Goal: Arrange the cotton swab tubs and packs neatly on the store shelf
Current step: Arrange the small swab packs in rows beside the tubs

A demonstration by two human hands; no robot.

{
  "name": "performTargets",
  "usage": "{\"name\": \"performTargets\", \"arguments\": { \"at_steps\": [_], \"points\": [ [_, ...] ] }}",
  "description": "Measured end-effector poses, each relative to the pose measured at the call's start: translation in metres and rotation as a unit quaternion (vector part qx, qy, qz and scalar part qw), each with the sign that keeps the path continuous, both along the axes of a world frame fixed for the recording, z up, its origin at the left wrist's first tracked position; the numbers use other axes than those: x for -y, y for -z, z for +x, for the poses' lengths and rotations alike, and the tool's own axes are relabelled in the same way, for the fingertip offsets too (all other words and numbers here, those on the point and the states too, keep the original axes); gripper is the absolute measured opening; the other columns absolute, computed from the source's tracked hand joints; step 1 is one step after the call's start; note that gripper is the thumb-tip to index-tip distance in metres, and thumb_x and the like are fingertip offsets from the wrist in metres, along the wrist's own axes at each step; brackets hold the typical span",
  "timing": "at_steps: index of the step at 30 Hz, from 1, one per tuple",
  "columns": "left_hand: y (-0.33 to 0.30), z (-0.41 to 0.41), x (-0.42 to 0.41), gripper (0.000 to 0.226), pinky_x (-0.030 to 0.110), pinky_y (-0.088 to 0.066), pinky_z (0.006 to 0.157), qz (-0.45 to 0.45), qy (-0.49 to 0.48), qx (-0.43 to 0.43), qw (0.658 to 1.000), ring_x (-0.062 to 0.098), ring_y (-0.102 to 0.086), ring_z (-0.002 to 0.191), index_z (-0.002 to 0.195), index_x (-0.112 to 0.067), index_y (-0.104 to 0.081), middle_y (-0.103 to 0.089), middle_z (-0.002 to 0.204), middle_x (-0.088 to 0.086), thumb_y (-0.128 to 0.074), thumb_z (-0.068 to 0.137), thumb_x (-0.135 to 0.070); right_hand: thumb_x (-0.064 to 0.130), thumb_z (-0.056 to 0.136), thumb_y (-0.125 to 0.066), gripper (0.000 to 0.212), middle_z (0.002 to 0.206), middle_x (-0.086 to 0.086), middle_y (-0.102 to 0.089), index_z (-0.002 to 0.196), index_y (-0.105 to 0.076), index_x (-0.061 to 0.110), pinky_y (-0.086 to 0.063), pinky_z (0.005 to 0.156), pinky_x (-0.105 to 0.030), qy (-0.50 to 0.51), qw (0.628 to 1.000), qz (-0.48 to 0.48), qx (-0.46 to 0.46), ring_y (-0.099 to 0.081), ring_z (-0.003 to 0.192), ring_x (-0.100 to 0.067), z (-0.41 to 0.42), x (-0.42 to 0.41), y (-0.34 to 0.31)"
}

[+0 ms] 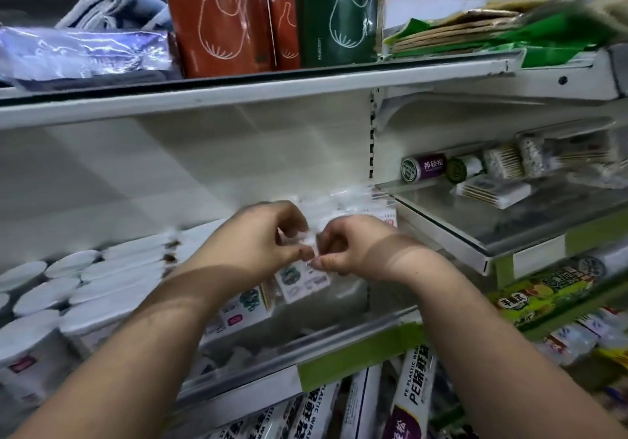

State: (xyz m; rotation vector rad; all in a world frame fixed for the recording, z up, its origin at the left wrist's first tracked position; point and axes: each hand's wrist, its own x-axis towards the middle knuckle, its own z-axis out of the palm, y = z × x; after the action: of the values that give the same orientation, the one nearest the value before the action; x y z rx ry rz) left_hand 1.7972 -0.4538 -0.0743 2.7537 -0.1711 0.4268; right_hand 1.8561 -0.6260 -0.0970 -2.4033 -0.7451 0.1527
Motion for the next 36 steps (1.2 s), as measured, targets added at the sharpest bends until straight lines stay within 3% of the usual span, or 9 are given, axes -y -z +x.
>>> {"name": "performTargets", "arguments": {
  "at_steps": [5,9,14,18,21,27,30,33,36],
  "points": [
    [0.01,0.004,0.01,0.026,0.026,-0.041,0.072,0.1,-0.041,0.015,0.994,0.012,-0.052,0.086,0.108,-0.032,-0.067,-0.056,0.09,-0.01,-0.073,0.083,-0.034,0.045,0.089,-0.067,0.021,0.079,0.003,-0.071,0.09,-0.069,0.024,-0.055,0.076,-0.034,-0.041,0.997,-0.064,0.006,-0.067,0.074,-0.014,0.005,-0.006,0.012],
    [0.014,0.002,0.021,0.032,0.032,-0.046,0.081,0.112,-0.091,0.037,0.989,0.02,-0.055,0.096,0.113,-0.029,-0.061,-0.059,0.099,-0.005,-0.072,0.083,-0.034,0.047,0.088,-0.067,0.023,0.082,0.004,-0.071,0.088,-0.069,0.024,-0.054,0.075,-0.033,-0.043,0.997,-0.056,0.005,-0.066,0.073,-0.015,0.009,-0.005,0.016],
    [0.016,-0.005,0.04,0.034,0.036,-0.038,0.092,0.216,-0.163,0.073,0.96,0.024,-0.044,0.114,0.117,-0.031,-0.055,-0.052,0.113,-0.002,-0.066,0.086,-0.037,0.049,0.087,-0.066,0.024,0.089,0.011,-0.061,0.097,-0.054,0.03,-0.05,0.076,-0.034,-0.025,0.999,-0.019,0.033,-0.061,0.085,-0.015,0.005,-0.004,0.024],
    [0.021,-0.005,0.056,0.026,0.037,-0.046,0.086,0.175,-0.196,0.04,0.964,0.025,-0.05,0.11,0.116,-0.028,-0.054,-0.051,0.112,0.0,-0.061,0.09,-0.025,0.043,0.088,-0.066,0.024,0.089,0.011,-0.055,0.097,-0.047,0.03,-0.042,0.069,-0.031,-0.003,0.999,0.012,0.04,-0.055,0.082,-0.016,0.001,-0.001,0.029],
    [0.022,-0.007,0.056,0.019,0.037,-0.049,0.08,0.12,-0.218,0.021,0.968,0.025,-0.054,0.104,0.11,-0.029,-0.059,-0.054,0.105,0.0,-0.057,0.091,-0.027,0.036,0.09,-0.062,0.012,0.093,0.009,-0.061,0.091,-0.051,0.031,-0.049,0.077,-0.034,-0.018,0.999,0.025,0.026,-0.059,0.088,-0.017,-0.002,-0.001,0.032],
    [0.034,-0.015,0.068,0.019,0.036,-0.042,0.089,0.07,-0.261,0.037,0.962,0.024,-0.045,0.112,0.108,-0.028,-0.063,-0.054,0.109,0.001,-0.056,0.091,-0.031,0.041,0.093,-0.059,0.009,0.089,0.016,-0.065,0.099,-0.06,0.035,-0.053,0.078,-0.031,-0.003,0.994,0.088,-0.06,-0.062,0.083,-0.008,-0.01,0.011,0.039],
    [0.041,-0.024,0.072,0.019,0.033,-0.039,0.089,0.05,-0.233,0.064,0.969,0.02,-0.04,0.11,0.11,-0.027,-0.063,-0.053,0.109,-0.003,-0.056,0.092,-0.029,0.045,0.092,-0.059,0.007,0.083,0.017,-0.063,0.094,-0.06,0.038,-0.052,0.068,-0.029,0.011,0.991,0.119,-0.055,-0.062,0.074,-0.008,-0.012,0.02,0.037],
    [0.042,-0.037,0.076,0.02,0.033,-0.04,0.085,0.022,-0.176,0.127,0.976,0.019,-0.042,0.107,0.107,-0.026,-0.066,-0.056,0.105,-0.004,-0.061,0.089,-0.022,0.044,0.092,-0.059,0.008,0.08,0.01,-0.067,0.089,-0.059,0.036,-0.057,0.072,-0.037,0.02,0.987,0.153,-0.05,-0.066,0.071,-0.015,-0.014,0.027,0.033],
    [0.039,-0.043,0.079,0.024,0.029,-0.04,0.082,0.009,-0.143,0.127,0.981,0.015,-0.044,0.105,0.11,-0.028,-0.065,-0.055,0.105,-0.007,-0.06,0.088,-0.019,0.041,0.093,-0.059,0.004,0.08,0.005,-0.07,0.094,-0.059,0.037,-0.059,0.068,-0.042,0.032,0.982,0.184,-0.031,-0.067,0.066,-0.017,-0.02,0.031,0.03]
  ]
}}
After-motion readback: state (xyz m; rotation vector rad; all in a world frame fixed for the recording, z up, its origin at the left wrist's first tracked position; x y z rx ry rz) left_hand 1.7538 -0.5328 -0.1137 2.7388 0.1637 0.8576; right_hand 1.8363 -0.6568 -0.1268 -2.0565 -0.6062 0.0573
